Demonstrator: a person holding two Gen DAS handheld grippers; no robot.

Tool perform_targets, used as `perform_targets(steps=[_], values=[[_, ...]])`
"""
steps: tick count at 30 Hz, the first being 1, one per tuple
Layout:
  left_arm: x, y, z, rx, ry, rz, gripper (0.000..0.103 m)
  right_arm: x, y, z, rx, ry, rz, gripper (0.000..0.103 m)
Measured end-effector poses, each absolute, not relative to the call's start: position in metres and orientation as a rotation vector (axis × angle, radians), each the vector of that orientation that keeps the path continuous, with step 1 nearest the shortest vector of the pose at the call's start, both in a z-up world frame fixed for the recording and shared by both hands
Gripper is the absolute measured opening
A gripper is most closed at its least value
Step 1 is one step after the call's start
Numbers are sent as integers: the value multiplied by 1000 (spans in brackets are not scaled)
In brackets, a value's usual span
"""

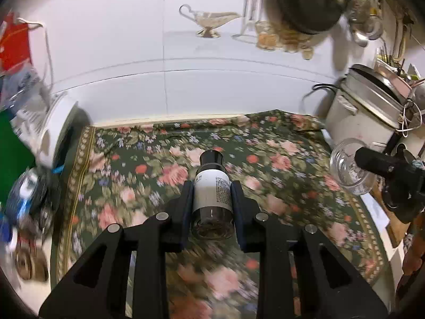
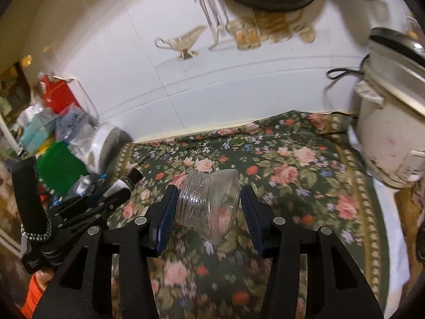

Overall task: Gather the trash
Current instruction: 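Carry the bottle and jar down over the floor bin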

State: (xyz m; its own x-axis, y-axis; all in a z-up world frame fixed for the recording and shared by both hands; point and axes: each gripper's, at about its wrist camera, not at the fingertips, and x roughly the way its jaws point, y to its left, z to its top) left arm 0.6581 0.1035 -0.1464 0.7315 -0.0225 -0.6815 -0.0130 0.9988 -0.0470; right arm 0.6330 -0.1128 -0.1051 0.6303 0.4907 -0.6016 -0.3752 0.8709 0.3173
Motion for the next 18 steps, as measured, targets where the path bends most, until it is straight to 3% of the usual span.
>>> perform_targets(steps=[18], values=[[475, 11, -97, -55, 655, 11, 27, 486, -180, -66, 145, 660, 540, 46]])
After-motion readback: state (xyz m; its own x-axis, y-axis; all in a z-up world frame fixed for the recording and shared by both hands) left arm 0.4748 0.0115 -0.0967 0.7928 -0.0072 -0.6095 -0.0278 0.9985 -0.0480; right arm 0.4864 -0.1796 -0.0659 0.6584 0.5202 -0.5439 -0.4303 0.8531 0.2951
